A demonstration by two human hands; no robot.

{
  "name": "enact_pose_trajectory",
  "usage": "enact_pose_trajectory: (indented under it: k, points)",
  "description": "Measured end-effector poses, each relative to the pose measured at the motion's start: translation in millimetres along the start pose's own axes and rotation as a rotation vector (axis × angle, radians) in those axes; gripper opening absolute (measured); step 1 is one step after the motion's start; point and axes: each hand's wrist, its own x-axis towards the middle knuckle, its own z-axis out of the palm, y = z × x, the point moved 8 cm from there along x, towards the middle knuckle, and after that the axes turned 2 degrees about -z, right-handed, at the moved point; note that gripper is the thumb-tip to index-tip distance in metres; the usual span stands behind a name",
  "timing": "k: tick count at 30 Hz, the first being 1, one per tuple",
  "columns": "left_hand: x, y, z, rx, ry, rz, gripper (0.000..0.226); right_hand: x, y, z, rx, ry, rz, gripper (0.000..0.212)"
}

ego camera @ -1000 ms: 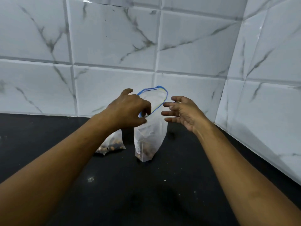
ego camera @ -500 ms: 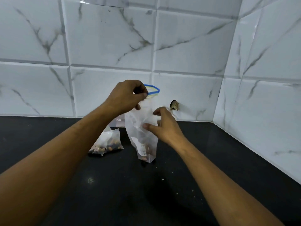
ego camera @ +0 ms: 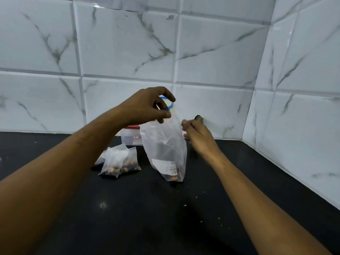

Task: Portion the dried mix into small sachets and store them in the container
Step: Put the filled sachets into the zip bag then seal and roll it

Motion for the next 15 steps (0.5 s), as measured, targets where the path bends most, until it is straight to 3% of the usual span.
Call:
enact_pose_trajectory:
  k: [2, 4, 6, 9, 15]
  points:
    - [2.8, 6.6, -2.1, -0.052, 0.091, 0.006, 0.025, -5.5, -12.3, 8.4, 0.041, -0.072, -0.042, 0.048]
    - [5.4, 10.2, -2.1, -0.139, 0.14, -0.002, 0.023, -7.2, -20.6, 14.0, -0.119, -0.091, -0.098, 0.052]
    - [7.7, 10.1, 0.1, -0.217, 0.11, -0.02, 0.032, -2.9, -25.2, 8.5, -0.235, -0.001, -0.168, 0.031]
    - [10.4, 8.8, 3.8, 0.037, -0.005, -0.004, 0.048, 1.6, -26.0, -5.8, -0.115, 0.077, -0.167, 0.01]
    - [12.0, 10.7, 10.1, 0.323, -0.109, 0.067, 0.042, 9.1, -13.0, -11.5, 0.02, 0.058, -0.094, 0.013]
